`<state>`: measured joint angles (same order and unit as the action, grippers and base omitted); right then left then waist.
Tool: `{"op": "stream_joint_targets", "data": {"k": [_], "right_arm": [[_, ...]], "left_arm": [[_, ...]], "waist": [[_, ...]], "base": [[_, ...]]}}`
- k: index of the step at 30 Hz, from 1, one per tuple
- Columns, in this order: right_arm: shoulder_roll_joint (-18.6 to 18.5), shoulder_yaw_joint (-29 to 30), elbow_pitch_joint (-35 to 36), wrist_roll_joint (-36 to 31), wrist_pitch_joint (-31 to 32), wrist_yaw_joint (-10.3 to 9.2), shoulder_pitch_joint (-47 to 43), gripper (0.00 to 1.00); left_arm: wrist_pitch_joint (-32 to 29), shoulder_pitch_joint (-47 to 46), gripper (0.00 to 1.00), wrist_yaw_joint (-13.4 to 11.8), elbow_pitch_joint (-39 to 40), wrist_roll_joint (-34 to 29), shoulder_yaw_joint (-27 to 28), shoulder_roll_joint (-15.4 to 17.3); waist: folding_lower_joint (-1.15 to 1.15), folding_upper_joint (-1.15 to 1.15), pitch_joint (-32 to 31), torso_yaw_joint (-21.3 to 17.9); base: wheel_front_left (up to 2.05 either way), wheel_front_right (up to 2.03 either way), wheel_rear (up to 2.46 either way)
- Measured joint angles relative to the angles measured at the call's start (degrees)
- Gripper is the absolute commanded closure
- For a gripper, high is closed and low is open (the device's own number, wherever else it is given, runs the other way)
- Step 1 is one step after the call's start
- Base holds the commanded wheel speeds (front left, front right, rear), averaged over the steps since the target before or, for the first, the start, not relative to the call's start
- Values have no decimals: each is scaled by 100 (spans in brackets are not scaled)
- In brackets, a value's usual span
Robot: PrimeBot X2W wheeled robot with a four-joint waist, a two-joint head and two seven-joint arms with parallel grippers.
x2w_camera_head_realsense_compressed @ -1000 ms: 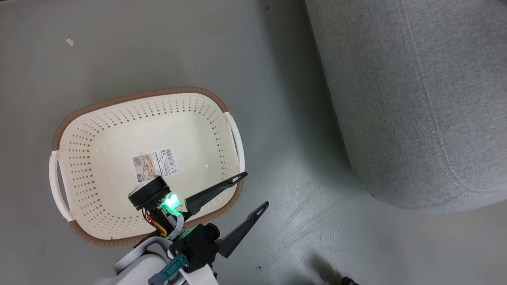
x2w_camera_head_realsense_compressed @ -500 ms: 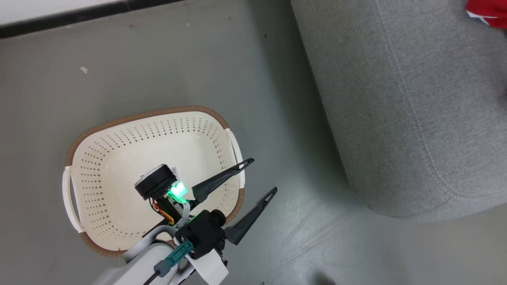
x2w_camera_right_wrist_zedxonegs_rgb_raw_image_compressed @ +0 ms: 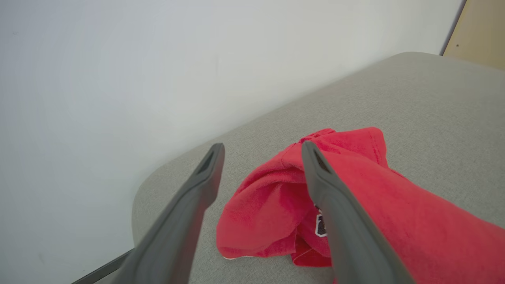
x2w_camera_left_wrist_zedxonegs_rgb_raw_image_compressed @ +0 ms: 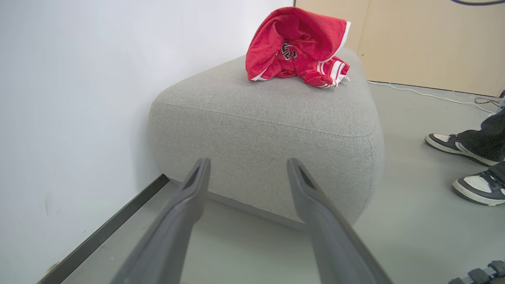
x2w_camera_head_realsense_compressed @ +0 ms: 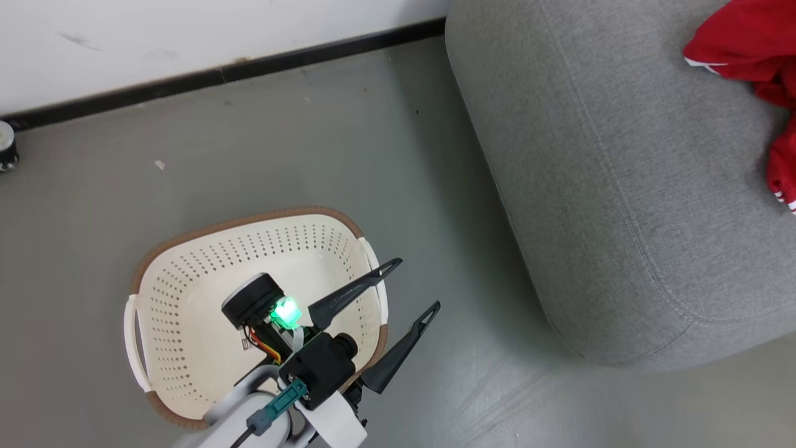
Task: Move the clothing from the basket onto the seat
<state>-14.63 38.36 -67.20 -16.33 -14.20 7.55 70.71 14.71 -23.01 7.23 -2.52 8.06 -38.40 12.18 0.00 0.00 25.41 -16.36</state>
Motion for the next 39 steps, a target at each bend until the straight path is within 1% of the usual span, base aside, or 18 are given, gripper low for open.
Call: {"op": "stream_joint_targets", "data": {"k": [7, 16, 19, 24, 29, 31, 39], "right_arm": [[162, -389, 115, 82, -1, 0, -1, 0], [656, -1287, 917, 336, -11, 0, -7, 0], [812, -1722, 1150, 456, -13, 0, -51, 0], [1062, -2573, 1548, 753, -19, 0, -411, 0], [1003, -3353, 2028, 1016, -20, 0, -865, 0], [1000, -3629, 2205, 1160, -24, 0, -1065, 0], [943, -4629, 2960, 1703, -44, 0, -1935, 0]], "left_arm": [[0, 232, 0, 0, -42, 41, 120, -146], [0, 521, 0, -53, -41, 71, 424, -343], [0, 619, 0, -60, -41, 102, 538, -380], [0, 799, 0, -92, -32, 110, 658, -504], [0, 963, 0, -110, -21, 109, 810, -559], [0, 1034, 0, -157, -22, 110, 880, -593], [0, 1346, 0, -204, -30, 204, 1121, -677]], "waist": [[0, 0, -386, 10], [0, 0, -886, 74], [0, 0, -1051, 112], [0, 0, -1323, 190], [0, 0, -1580, 285], [0, 0, -1678, 327], [0, 0, -2036, 512]], "base": [[0, 0, 0], [0, 0, 0], [0, 0, 0], [0, 0, 0], [0, 0, 0], [0, 0, 0], [0, 0, 0]]}}
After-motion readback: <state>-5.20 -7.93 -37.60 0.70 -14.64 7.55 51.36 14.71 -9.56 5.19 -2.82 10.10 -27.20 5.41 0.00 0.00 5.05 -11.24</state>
